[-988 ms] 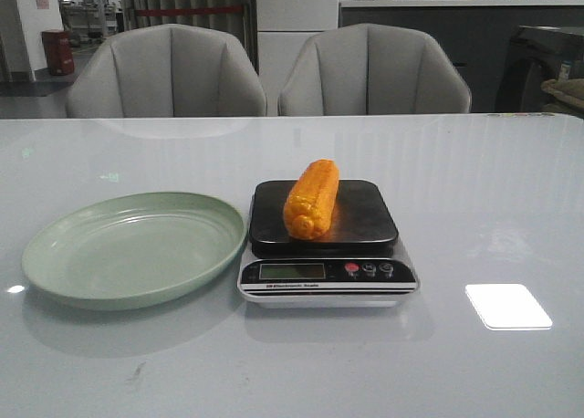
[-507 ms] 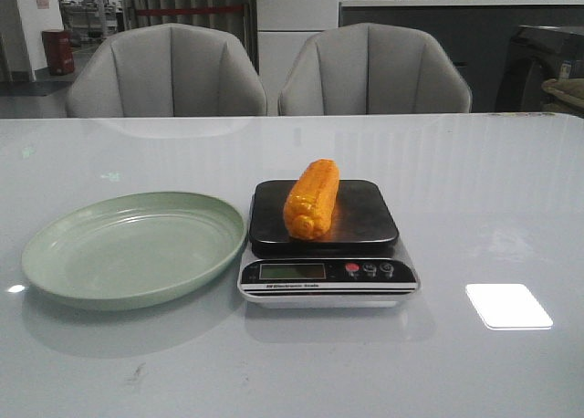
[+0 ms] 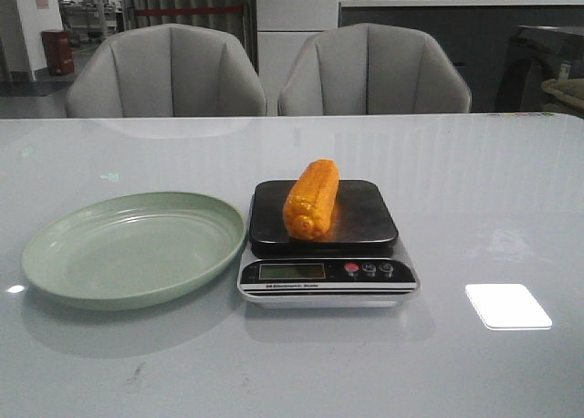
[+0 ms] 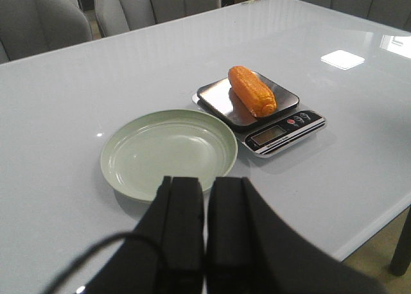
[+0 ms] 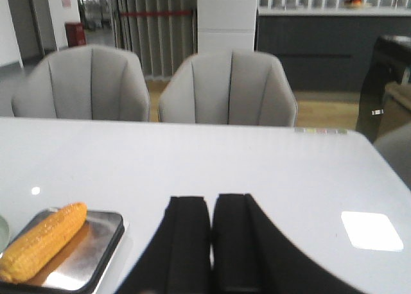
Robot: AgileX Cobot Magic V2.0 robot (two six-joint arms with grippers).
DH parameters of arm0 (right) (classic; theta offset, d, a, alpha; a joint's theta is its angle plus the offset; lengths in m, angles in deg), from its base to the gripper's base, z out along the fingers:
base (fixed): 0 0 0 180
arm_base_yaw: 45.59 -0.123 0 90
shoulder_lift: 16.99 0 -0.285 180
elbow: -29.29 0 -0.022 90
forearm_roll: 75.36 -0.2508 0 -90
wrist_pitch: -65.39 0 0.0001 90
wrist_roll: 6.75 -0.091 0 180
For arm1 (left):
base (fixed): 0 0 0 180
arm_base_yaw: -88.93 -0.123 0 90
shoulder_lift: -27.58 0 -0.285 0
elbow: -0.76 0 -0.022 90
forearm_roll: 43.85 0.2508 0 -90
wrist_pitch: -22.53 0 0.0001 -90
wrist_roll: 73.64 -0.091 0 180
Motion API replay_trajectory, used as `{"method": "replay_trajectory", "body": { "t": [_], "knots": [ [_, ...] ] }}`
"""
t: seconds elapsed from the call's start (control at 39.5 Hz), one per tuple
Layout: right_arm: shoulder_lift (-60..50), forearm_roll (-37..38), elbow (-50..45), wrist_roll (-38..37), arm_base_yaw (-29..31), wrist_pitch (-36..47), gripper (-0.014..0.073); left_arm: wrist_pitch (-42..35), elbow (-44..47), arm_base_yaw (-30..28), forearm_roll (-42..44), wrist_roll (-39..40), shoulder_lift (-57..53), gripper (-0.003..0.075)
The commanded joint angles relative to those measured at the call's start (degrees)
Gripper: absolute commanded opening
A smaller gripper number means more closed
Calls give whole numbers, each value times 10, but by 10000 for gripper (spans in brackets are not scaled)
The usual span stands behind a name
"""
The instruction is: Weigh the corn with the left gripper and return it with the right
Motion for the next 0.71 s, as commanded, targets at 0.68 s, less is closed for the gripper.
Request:
{"method": "replay_trajectory", "body": {
  "t": [0.68],
  "knots": [
    [97, 7, 70, 0, 4, -132, 250, -41, -13, 2, -1, 1, -5, 114]
  ]
}}
